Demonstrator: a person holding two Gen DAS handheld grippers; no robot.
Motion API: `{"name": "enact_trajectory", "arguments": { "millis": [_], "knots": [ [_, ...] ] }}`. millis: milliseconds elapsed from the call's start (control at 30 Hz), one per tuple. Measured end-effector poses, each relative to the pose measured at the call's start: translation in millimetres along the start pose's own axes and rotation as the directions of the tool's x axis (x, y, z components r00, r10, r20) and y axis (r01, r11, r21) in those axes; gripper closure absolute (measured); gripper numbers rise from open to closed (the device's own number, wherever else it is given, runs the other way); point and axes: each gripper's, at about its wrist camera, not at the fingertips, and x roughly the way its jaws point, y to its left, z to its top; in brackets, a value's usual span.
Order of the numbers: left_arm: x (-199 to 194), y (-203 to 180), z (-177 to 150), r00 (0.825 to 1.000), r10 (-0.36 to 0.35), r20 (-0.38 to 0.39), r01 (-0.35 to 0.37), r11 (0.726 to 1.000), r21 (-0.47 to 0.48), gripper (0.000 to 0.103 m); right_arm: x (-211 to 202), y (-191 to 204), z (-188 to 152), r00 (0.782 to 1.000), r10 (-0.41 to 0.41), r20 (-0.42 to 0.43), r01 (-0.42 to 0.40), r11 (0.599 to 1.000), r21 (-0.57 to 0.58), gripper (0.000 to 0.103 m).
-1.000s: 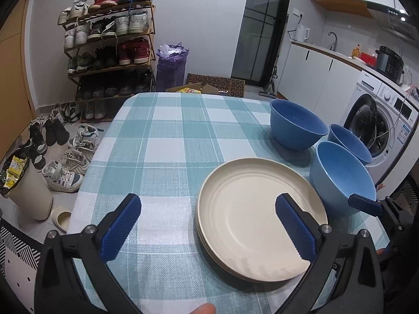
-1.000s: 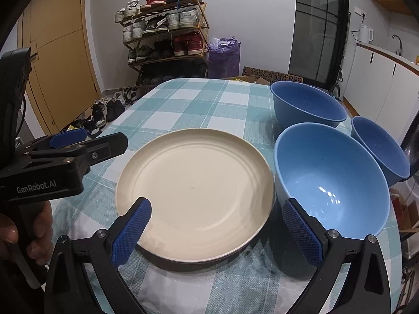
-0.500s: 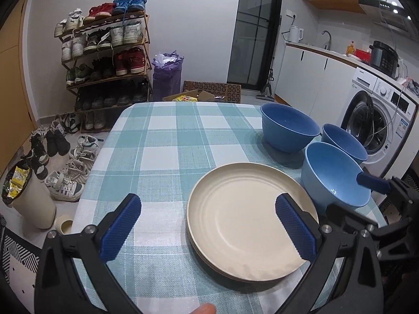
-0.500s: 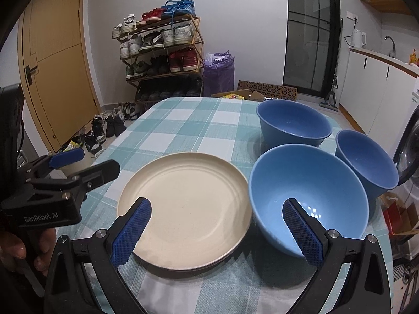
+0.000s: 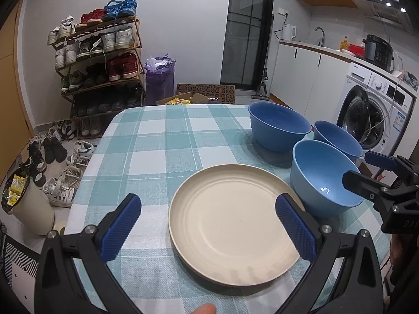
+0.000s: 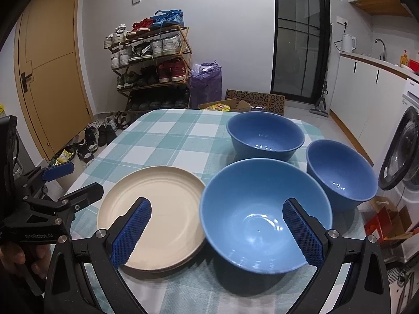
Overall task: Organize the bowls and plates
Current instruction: 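Move both grippers toward the rim of the nearest blue bowl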
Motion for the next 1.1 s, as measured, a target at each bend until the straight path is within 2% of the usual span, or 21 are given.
{"name": "enact_trajectory", "arguments": {
  "millis": [200,367,833,1100],
  "knots": [
    [7,-9,5,1.000,-0.013,-0.014,0.012,1.000,-0.010,0.000,-3,-13,4,1.000,-0.013,-0.004,0.013,1.000,-0.026,0.001],
    [10,-24,12,1.000,-0.018,-0.014,0.018,1.000,0.021,0.000,-6,-21,6,1.000,-0.021,-0.004,0.020,0.999,-0.033,0.001],
    [24,-54,42,0.999,-0.045,-0.019,0.045,0.998,0.040,0.000,-17,-66,19,0.999,-0.052,0.013,0.052,0.998,0.021,0.001],
    [39,-71,52,0.997,-0.057,-0.049,0.060,0.997,0.057,0.000,-17,-89,23,0.998,-0.062,-0.004,0.062,0.997,0.048,0.001]
  ]
}}
